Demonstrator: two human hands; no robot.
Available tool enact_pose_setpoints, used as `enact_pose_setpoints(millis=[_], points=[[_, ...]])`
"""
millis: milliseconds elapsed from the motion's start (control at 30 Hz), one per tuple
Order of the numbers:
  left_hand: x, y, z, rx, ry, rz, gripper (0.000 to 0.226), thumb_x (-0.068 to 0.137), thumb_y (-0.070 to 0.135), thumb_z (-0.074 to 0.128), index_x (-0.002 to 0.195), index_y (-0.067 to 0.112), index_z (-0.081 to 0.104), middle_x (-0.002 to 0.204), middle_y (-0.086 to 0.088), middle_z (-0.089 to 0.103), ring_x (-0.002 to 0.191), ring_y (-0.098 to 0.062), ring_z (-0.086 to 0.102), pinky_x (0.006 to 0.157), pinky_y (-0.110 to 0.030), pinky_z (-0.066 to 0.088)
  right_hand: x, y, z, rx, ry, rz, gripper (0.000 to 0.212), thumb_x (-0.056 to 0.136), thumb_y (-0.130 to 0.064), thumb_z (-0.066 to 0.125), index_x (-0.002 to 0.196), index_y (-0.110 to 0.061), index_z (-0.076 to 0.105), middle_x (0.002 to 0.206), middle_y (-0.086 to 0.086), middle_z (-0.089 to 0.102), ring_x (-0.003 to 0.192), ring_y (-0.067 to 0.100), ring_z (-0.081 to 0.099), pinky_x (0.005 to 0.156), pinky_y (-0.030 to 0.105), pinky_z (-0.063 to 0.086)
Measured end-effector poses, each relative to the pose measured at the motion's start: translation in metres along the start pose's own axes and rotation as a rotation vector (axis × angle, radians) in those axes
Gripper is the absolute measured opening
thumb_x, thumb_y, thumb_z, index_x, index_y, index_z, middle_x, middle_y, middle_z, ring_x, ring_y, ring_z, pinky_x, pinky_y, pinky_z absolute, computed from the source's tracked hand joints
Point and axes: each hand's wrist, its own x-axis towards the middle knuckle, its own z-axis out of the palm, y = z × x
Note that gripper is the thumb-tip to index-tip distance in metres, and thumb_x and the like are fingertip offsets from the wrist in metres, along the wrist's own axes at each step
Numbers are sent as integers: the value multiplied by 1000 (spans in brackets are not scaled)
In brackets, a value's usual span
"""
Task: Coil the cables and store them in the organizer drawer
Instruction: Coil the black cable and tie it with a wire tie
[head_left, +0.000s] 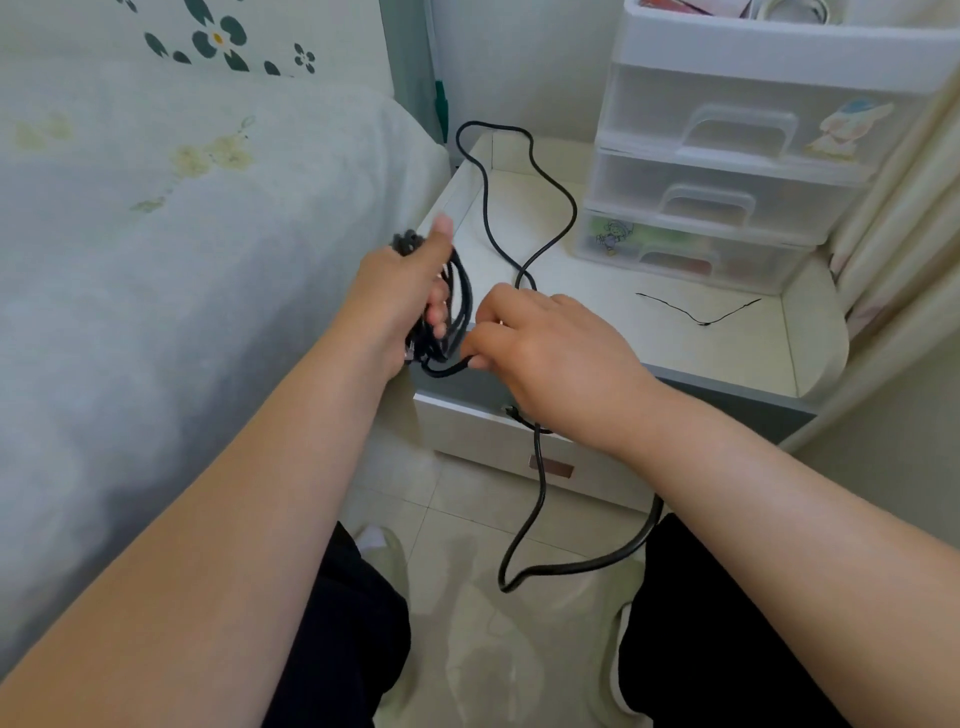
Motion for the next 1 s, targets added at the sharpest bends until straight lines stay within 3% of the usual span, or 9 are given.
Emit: enact_pose_setpoints(millis=[100, 200, 300, 533, 700, 800, 900, 1000], points=[[-7, -2, 8, 244, -101, 40, 49, 92, 48, 55, 59, 14, 43, 35, 5, 41, 33, -12, 39, 41, -19, 38, 3, 3, -5, 30, 12, -40, 36, 88, -34, 39, 86, -12, 67, 82, 6, 60, 67, 28, 57, 59, 32, 40], [-12, -5, 12, 422, -179, 37, 57, 89, 59, 52, 55, 14, 46, 37, 3, 45, 36, -13, 42, 48, -22, 40, 6, 8, -19, 79, 21, 6, 26, 84, -41, 57, 76, -17, 59, 71, -6, 56, 61, 23, 51, 56, 23, 26], [-14, -5, 11, 463, -223, -34, 62, 87, 65, 47, 52, 14, 44, 34, 5, 43, 35, -11, 41, 54, -27, 39, 6, 15, -30, 94, -61, 152, 40, 76, -57, 65, 76, -24, 42, 59, -13, 41, 59, 17, 39, 50, 18, 19], [-16, -5, 13, 404, -121, 15, 56, 91, 59, 48, 58, 13, 46, 37, 7, 47, 35, -9, 43, 50, -23, 38, 7, 14, -28, 139, -135, 232, 44, 76, -63, 62, 66, -26, 39, 50, -7, 40, 49, 7, 37, 47, 25, 19], [-23, -7, 20, 394, -195, -27, 52, 97, 50, 40, 64, 10, 46, 35, -1, 45, 38, -18, 47, 39, -19, 42, 9, 18, -23, 180, -125, 260, 42, 74, -61, 64, 84, -24, 50, 58, -8, 47, 60, 17, 47, 50, 25, 27], [-30, -9, 22, 343, -252, -122, 73, 93, 67, 24, 56, 10, 48, 38, -3, 46, 36, -16, 47, 44, -22, 44, 11, 25, -20, 169, -130, 315, 59, 64, -69, 66, 94, -22, 45, 67, -6, 55, 63, 18, 51, 52, 29, 30], [-32, -12, 22, 373, -289, -167, 87, 84, 78, 11, 38, 11, 43, 40, -4, 47, 35, -17, 45, 55, -29, 46, 14, 33, -16, 156, -197, 389, 64, 57, -76, 64, 83, -22, 44, 63, -7, 51, 58, 9, 45, 50, 29, 30], [-34, -13, 21, 302, -402, -202, 82, 80, 81, 13, 48, 11, 41, 41, -2, 41, 35, -16, 39, 45, -25, 40, 14, 47, -8, 488, -357, 426, 47, 67, -58, 72, 66, -20, 45, 63, -2, 50, 56, 13, 45, 58, 30, 39]])
